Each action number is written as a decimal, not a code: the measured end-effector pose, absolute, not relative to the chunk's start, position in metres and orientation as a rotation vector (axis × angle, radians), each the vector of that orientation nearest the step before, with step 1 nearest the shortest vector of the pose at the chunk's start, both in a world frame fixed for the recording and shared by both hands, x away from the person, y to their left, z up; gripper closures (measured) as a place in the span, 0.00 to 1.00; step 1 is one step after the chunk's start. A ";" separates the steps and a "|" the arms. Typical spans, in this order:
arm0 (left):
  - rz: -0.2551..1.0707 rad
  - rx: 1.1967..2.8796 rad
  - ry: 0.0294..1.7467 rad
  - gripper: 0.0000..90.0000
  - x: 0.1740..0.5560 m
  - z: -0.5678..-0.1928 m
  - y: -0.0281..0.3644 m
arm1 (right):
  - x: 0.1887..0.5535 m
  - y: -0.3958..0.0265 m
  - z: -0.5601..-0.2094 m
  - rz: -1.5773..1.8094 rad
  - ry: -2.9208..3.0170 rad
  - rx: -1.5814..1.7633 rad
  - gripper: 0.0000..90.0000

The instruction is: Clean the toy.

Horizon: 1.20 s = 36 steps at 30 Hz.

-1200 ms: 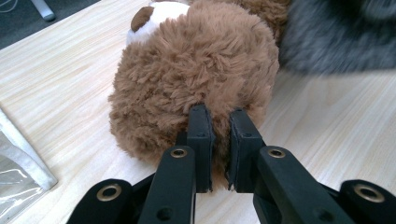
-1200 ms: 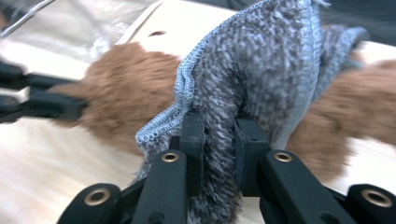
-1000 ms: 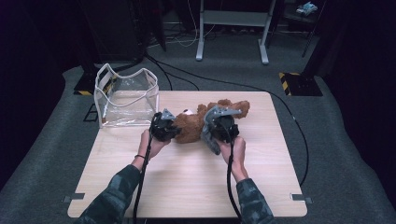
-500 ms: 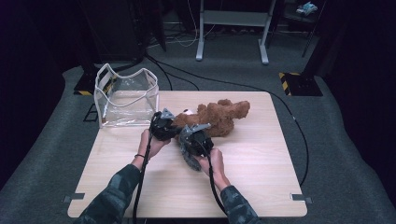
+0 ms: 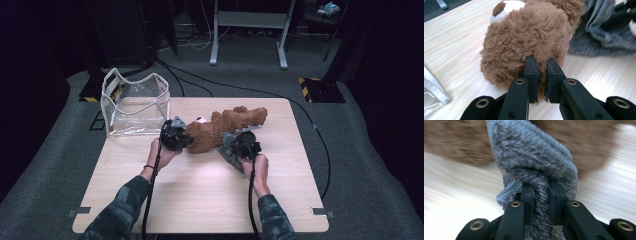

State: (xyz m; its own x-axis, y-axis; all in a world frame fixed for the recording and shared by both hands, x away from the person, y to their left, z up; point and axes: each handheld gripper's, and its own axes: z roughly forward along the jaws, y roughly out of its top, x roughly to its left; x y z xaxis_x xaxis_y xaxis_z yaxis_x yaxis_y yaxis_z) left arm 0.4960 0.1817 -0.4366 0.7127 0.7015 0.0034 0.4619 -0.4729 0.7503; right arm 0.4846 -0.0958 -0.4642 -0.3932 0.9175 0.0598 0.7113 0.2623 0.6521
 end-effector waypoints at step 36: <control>0.388 2.145 0.864 0.90 0.486 -0.446 0.183 | 0.424 -0.227 -0.438 0.764 2.075 1.721 0.04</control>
State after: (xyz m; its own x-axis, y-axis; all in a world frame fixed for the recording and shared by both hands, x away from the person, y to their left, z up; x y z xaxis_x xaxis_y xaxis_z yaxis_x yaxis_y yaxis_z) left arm 0.4862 0.1834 -0.4463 0.7227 0.6911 -0.0060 0.4541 -0.4683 0.7580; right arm 0.4244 -0.2267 -0.4382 -0.2101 0.9745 0.0788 0.7930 0.1227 0.5967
